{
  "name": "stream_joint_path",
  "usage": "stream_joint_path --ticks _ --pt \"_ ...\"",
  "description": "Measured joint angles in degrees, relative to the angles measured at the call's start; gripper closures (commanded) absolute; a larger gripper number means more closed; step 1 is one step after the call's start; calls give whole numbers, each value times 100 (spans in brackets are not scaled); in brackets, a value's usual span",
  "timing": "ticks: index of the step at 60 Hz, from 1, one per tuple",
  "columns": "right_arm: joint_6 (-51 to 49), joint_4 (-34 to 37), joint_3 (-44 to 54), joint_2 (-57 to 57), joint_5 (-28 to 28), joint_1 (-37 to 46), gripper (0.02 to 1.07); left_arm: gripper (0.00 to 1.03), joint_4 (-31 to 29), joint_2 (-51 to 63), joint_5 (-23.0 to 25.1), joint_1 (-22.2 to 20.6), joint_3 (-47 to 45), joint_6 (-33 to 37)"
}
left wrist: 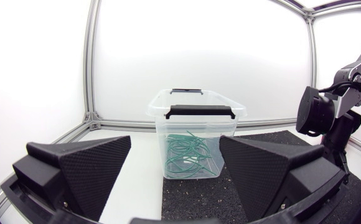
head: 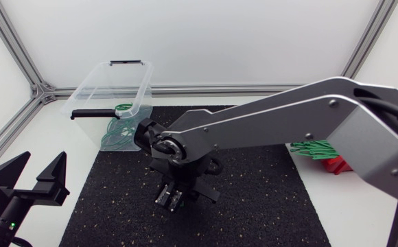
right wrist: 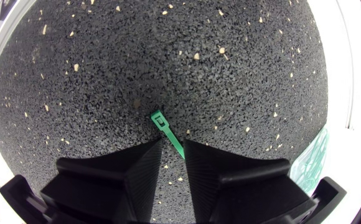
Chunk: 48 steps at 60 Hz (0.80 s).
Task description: Take a green cable tie from the red box, thread the tail through the head to close it, then place it in the transparent bin on the left.
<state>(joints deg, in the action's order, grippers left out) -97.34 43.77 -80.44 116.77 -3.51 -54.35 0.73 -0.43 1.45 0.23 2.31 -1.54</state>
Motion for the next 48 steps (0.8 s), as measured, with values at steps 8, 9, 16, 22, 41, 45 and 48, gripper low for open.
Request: stream_joint_path --ticks 8,9,16,22,41,45,48 --pt "-7 109 -48 28 -50 -42 86 4 0 0 0 0 0 0" --pt "-4 118 -52 33 -66 -52 87 4 0 0 0 0 0 0" --pt "-2 192 -70 59 -109 -111 91 4 0 0 0 0 0 0" --pt "7 280 -109 70 -122 -144 93 4 0 0 0 0 0 0" --pt "632 1228 -595 254 37 -409 96 4 0 9 0 -4 0 0" --pt "807 1360 -732 262 101 -446 96 4 0 9 0 -4 0 0" --pt "953 1416 -855 262 162 -463 97 4 0 9 0 -4 0 0"
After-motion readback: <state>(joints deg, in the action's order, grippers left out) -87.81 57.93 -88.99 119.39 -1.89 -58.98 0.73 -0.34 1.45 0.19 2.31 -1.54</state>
